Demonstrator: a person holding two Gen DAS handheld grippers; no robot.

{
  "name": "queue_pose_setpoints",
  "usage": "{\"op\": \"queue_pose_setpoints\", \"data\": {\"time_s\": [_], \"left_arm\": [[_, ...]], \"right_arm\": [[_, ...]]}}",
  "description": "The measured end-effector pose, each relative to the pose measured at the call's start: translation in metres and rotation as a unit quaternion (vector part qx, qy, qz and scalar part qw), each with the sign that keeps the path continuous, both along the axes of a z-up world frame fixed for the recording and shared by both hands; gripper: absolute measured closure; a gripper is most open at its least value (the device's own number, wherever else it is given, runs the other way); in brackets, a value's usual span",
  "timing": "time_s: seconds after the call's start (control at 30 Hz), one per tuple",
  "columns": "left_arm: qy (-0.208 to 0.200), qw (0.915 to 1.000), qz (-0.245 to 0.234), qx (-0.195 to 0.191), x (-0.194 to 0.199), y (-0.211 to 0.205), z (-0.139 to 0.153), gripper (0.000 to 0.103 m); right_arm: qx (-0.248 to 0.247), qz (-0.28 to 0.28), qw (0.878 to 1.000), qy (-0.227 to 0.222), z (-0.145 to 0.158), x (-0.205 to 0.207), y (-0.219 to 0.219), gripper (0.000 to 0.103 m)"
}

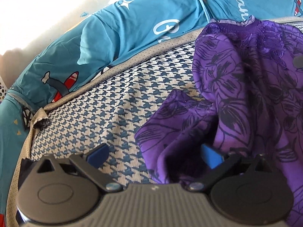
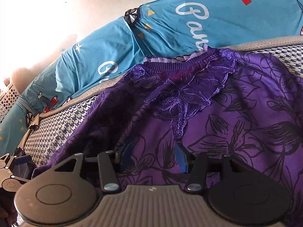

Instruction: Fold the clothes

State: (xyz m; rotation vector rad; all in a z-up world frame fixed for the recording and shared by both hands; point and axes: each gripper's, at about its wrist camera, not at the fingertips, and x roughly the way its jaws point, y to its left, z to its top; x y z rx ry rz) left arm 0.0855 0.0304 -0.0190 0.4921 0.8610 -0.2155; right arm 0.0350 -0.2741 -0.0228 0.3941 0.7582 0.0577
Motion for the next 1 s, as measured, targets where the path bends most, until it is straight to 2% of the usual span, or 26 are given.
{"op": "queue_pose_setpoints", "data": {"time_s": [0.07,0.17,0.27,0.3,0.33,0.37,0.43,0.57,0.63,0.73,0.8,0.93,1.0], "left_arm": [[0.004,0.9999,0.003,0.013,0.003,-0.003,-0.006,0.001],[0.011,0.9994,0.009,0.03,0.007,-0.006,-0.015,0.014],[0.017,0.9995,0.022,0.013,0.011,-0.005,-0.017,0.038],[0.022,0.9994,0.025,0.004,0.012,-0.005,-0.016,0.053],[0.025,0.9993,0.029,-0.004,0.013,-0.005,-0.015,0.061],[0.024,0.9991,0.033,-0.007,0.013,-0.005,-0.014,0.065],[0.014,0.9989,0.043,-0.01,0.014,-0.005,-0.011,0.083],[-0.034,0.9952,0.088,-0.027,0.021,0.004,0.005,0.089],[-0.07,0.9904,0.119,-0.007,0.025,0.007,0.011,0.09],[-0.143,0.9763,0.161,0.021,0.033,0.012,0.027,0.09],[-0.198,0.961,0.191,0.027,0.038,0.018,0.043,0.09],[-0.301,0.9143,0.266,0.052,0.044,0.031,0.069,0.09],[-0.311,0.8986,0.302,0.068,0.055,0.041,0.068,0.087]], "right_arm": [[-0.003,0.003,1.0,-0.002,0.0,0.0,0.002,0.053],[-0.004,0.005,1.0,-0.001,0.0,0.001,0.003,0.053],[-0.003,0.006,1.0,-0.001,0.0,0.001,0.004,0.053],[-0.003,0.006,1.0,-0.002,0.0,0.001,0.004,0.053],[-0.003,0.006,1.0,-0.003,0.0,0.001,0.004,0.053],[-0.004,0.007,1.0,-0.003,0.0,0.001,0.005,0.053],[-0.005,0.006,1.0,-0.004,0.001,0.001,0.005,0.053],[-0.002,0.002,1.0,-0.003,0.0,0.002,0.004,0.053],[0.0,0.0,1.0,-0.004,0.0,0.002,0.005,0.053],[0.002,0.002,1.0,-0.005,0.0,0.003,0.007,0.053],[0.002,0.003,1.0,-0.005,-0.001,0.004,0.008,0.053],[0.003,0.008,1.0,-0.005,-0.003,0.006,0.012,0.053],[0.003,0.012,1.0,-0.002,-0.005,0.007,0.014,0.053]]}}
